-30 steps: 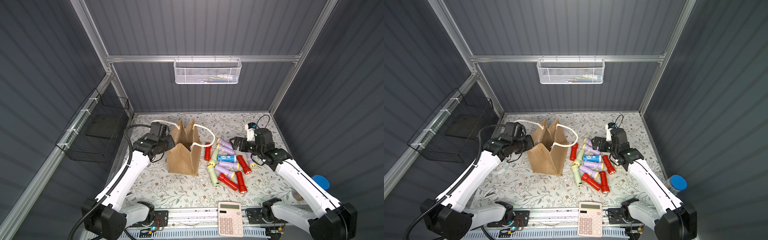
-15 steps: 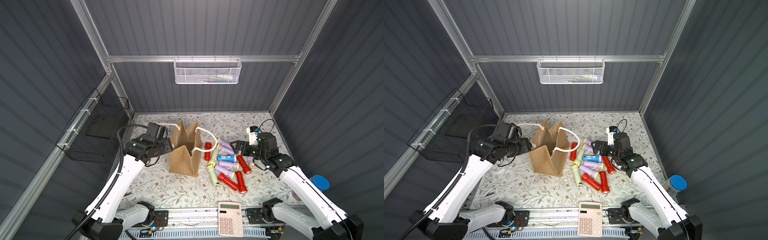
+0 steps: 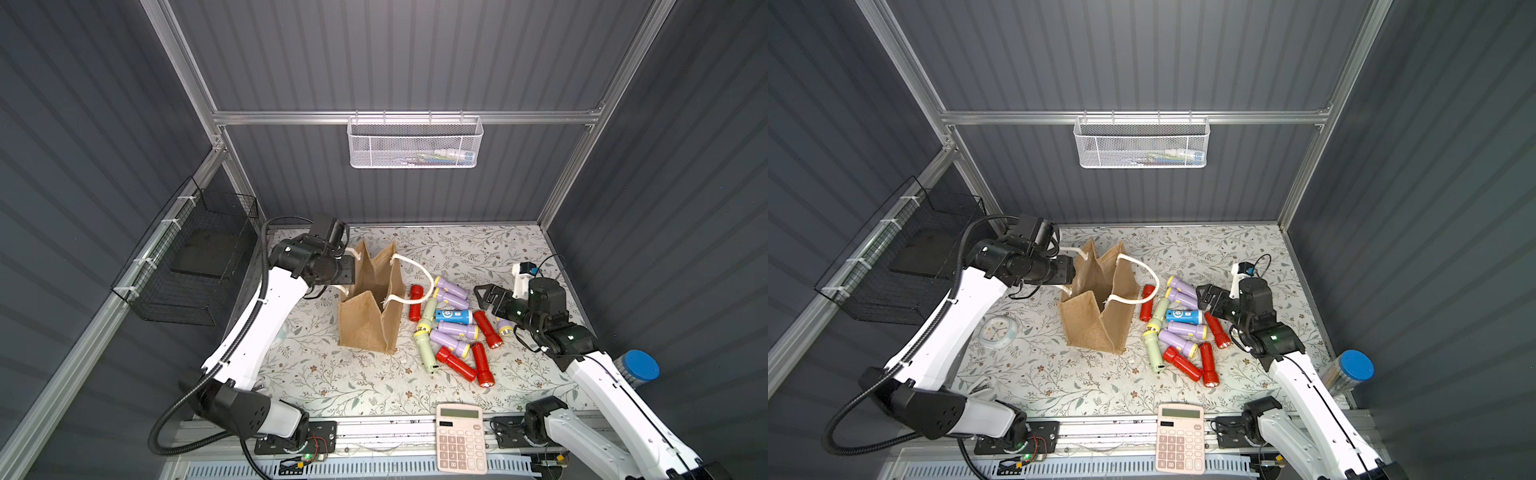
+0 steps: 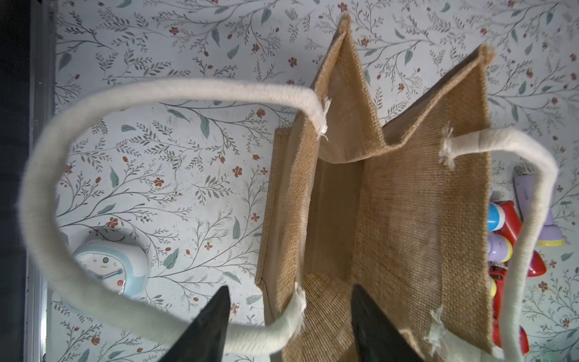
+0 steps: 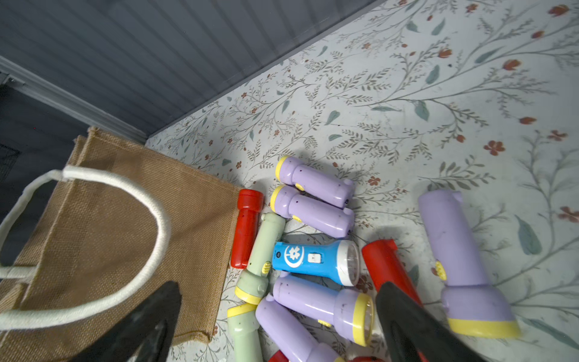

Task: Put the flashlights into the tote bags
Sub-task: Move the canvas bag to the center of the board, then adjust the canvas bag at the center of the board.

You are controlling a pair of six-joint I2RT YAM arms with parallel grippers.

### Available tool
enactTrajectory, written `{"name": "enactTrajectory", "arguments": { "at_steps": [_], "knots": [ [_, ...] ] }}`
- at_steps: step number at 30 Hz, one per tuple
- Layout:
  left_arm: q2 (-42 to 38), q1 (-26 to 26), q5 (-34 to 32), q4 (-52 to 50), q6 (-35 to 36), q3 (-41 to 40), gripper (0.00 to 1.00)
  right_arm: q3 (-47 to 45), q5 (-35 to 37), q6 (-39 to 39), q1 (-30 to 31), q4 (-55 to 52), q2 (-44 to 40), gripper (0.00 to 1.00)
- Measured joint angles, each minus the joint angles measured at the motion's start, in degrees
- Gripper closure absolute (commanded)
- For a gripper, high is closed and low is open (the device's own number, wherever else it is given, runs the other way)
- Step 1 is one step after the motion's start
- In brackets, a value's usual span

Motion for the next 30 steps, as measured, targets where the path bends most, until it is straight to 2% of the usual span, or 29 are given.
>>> {"name": "enactTrajectory", "arguments": {
  "at_steps": [8,12,14,18,24,28,30],
  "knots": [
    [7.50,0.00,1.18,0.28,3.80,4.07,0.38,-2.14,1.36,-1.46,-0.98,-0.90,1.20,0.01],
    [9.94,0.72,1.25,0.48,5.07,4.20,0.41,-0.98,4.61,-1.38,-0.98,-2.89,1.20,0.01],
    [10.99,1.49,1.90,0.61,5.46,4.13,0.50,0.61,6.80,-1.44,-0.98,-5.20,1.46,0.02],
    [11.45,5.16,4.31,1.90,5.64,2.62,0.60,3.19,9.46,-2.03,-1.09,-7.58,1.75,0.03],
    [11.45,8.41,7.67,4.20,5.18,-0.35,0.91,3.17,14.01,-2.29,-1.18,-10.25,2.23,0.18],
    [11.32,8.41,9.31,5.14,5.60,-1.36,1.00,4.70,15.61,-3.28,-3.06,-13.22,8.20,0.30],
    [10.86,8.41,10.01,5.49,5.64,-2.03,1.00,6.75,15.43,-4.44,-4.94,-14.91,12.63,0.34]
  ]
}}
